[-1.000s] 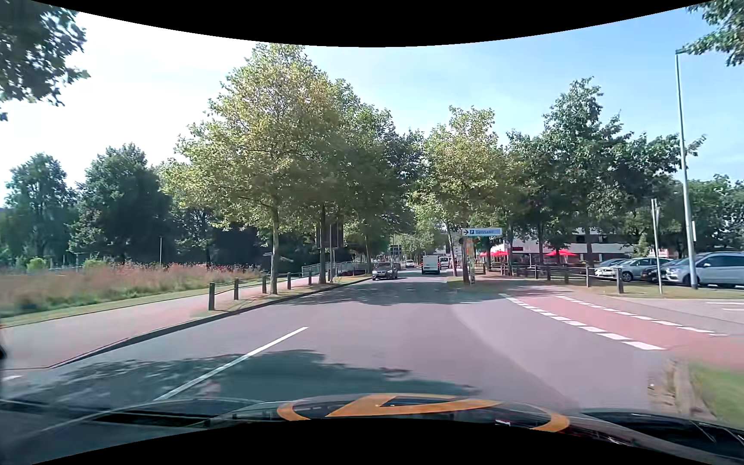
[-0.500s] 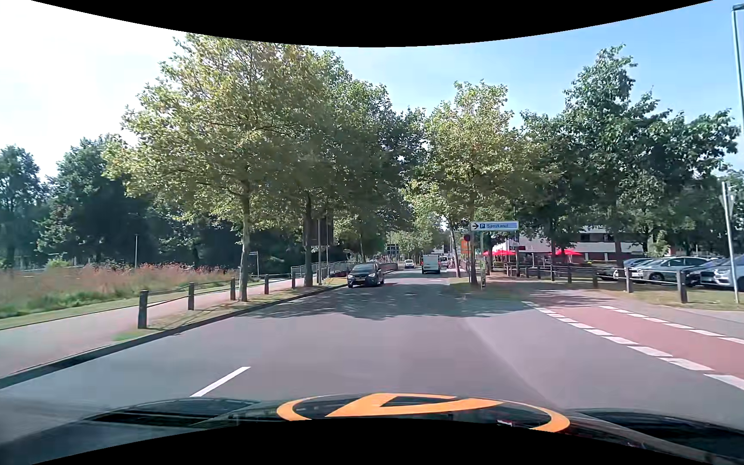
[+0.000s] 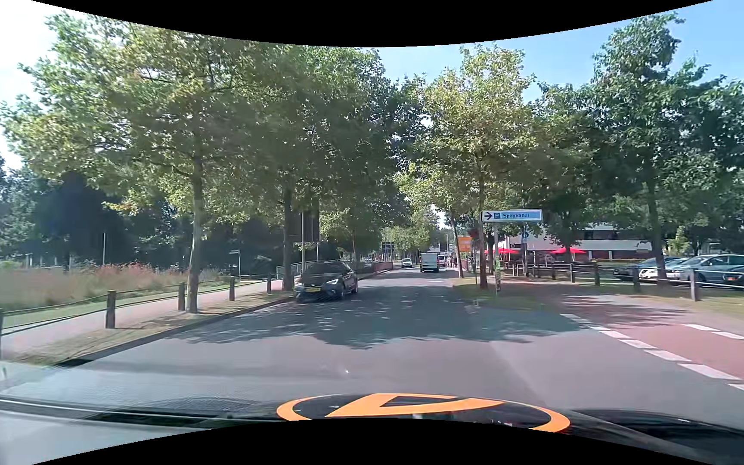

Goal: Follow the waypoints while adhering to traffic rules and regulations

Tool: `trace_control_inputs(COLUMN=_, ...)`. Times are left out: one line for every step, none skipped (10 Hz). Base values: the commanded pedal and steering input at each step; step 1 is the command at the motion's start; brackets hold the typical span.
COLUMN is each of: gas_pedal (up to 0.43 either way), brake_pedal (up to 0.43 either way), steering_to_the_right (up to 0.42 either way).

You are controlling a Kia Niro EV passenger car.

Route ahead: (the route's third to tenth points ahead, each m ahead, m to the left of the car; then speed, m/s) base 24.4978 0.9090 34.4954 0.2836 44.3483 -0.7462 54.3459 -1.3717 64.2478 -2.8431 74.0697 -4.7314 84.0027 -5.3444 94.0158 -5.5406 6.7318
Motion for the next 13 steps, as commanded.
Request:
trace_control_inputs(gas_pedal=0.110, brake_pedal=0.000, steering_to_the_right=0.015)
trace_control_inputs(gas_pedal=0.110, brake_pedal=0.000, steering_to_the_right=0.016)
trace_control_inputs(gas_pedal=0.110, brake_pedal=0.000, steering_to_the_right=0.018)
trace_control_inputs(gas_pedal=0.110, brake_pedal=0.000, steering_to_the_right=0.019)
trace_control_inputs(gas_pedal=0.098, brake_pedal=0.000, steering_to_the_right=0.021)
trace_control_inputs(gas_pedal=0.087, brake_pedal=0.000, steering_to_the_right=0.023)
trace_control_inputs(gas_pedal=0.087, brake_pedal=0.000, steering_to_the_right=0.023)
trace_control_inputs(gas_pedal=0.079, brake_pedal=0.000, steering_to_the_right=0.023)
trace_control_inputs(gas_pedal=0.067, brake_pedal=0.000, steering_to_the_right=0.024)
trace_control_inputs(gas_pedal=0.059, brake_pedal=0.000, steering_to_the_right=0.024)
trace_control_inputs(gas_pedal=0.059, brake_pedal=0.000, steering_to_the_right=0.023)
trace_control_inputs(gas_pedal=0.047, brake_pedal=0.000, steering_to_the_right=0.024)
trace_control_inputs(gas_pedal=0.039, brake_pedal=0.000, steering_to_the_right=0.023)
